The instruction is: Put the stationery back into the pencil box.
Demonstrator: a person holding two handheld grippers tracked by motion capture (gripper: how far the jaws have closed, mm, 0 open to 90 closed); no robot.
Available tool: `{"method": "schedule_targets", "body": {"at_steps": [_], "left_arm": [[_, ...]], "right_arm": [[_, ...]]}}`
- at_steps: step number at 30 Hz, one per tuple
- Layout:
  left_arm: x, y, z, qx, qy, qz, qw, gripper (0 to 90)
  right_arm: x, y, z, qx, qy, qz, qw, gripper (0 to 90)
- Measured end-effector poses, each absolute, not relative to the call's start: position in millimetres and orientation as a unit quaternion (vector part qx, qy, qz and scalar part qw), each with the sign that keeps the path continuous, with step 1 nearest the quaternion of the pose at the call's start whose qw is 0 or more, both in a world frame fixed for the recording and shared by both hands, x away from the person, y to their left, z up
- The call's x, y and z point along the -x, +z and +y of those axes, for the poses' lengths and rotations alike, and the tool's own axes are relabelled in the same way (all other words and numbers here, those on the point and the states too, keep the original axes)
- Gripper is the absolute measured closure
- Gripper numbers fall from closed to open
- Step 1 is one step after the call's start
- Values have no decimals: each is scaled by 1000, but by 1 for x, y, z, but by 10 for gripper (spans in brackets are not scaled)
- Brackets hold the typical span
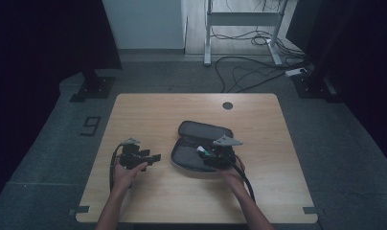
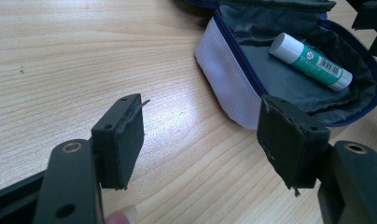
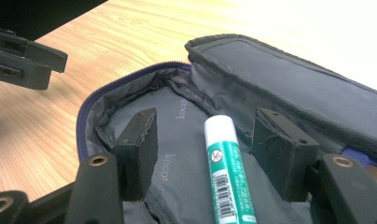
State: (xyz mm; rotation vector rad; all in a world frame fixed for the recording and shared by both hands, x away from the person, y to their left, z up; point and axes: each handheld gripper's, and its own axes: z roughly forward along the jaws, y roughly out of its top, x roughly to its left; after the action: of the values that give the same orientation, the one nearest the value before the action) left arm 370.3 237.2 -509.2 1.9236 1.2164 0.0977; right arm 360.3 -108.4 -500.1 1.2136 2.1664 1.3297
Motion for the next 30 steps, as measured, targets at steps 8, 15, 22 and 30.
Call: {"method": "schedule_targets", "body": {"at_steps": [8,15,22,30], "left_arm": [[-369,-510,238,-768,38,484,419,322],[-370,-510,239,-767,38,484,419,322],[-371,-513,236,-771,35,484,413,322],[-371,-517,225,-782,25,472,407,321]], "right_arm": [[-358,-500,-116,-430,464,755,171,374],[-352,-497,-129,-434,465,750,181,365],[-343,-493,-152,-444,470,740,186,365],[-333,-499,-183,-459,468,731,190,349]]}}
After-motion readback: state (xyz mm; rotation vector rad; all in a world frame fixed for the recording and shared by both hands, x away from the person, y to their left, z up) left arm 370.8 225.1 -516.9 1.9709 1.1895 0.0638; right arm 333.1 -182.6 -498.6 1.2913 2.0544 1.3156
